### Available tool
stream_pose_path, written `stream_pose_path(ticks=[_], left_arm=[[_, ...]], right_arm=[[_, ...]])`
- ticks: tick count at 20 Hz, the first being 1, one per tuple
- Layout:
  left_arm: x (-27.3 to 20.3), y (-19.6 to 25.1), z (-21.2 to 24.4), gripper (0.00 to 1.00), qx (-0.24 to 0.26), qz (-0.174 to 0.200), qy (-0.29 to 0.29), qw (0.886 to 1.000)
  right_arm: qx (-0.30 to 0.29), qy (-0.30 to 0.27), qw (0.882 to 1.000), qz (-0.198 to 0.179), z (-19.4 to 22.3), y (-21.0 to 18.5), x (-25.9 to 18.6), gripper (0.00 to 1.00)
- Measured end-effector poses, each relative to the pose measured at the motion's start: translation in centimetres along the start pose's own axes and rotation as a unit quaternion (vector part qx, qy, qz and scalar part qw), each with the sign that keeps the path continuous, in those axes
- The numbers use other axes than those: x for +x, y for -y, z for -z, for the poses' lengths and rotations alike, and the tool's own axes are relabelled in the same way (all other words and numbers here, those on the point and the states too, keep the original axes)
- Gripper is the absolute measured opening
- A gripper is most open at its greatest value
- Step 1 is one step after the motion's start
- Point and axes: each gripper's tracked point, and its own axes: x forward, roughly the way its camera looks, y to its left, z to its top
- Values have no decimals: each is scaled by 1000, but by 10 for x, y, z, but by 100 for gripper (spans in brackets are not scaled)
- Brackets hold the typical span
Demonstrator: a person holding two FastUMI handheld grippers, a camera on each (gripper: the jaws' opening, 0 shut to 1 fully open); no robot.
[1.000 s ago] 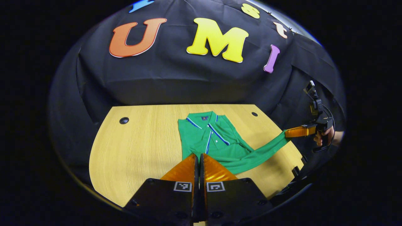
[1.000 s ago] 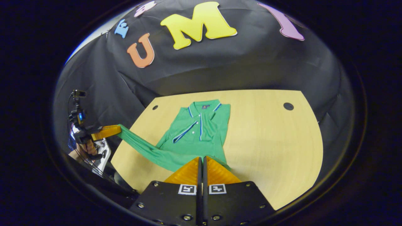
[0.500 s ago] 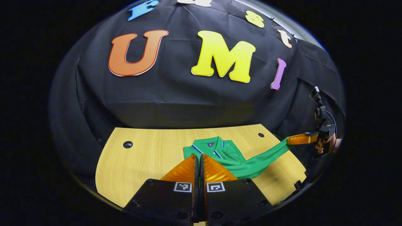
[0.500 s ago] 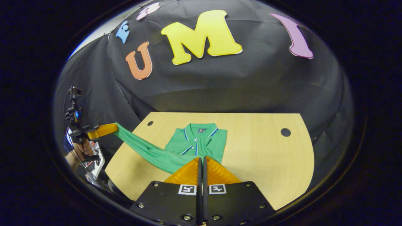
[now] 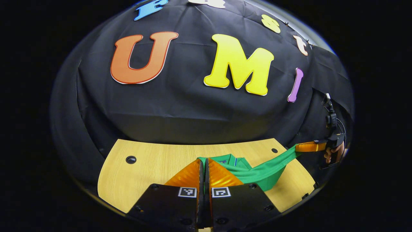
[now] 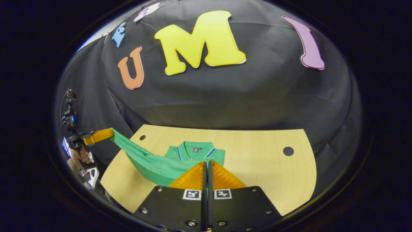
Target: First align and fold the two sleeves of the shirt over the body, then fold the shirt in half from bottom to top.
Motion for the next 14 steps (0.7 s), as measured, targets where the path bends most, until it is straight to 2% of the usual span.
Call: stream_pose_path(ticks=[6,12,14], left_arm=[[47,-15,-2,3,-7,-10,4,1000],[108,-42,21,3,-14,-46,2,999],[128,-45,30,3,-17,-47,4,999]], right_arm=[[-14,7,1000,20,-15,14,44,0],[-13,-1,999,39,-7,27,107,0],[-19,-5,999,43,-2,33,129,0]])
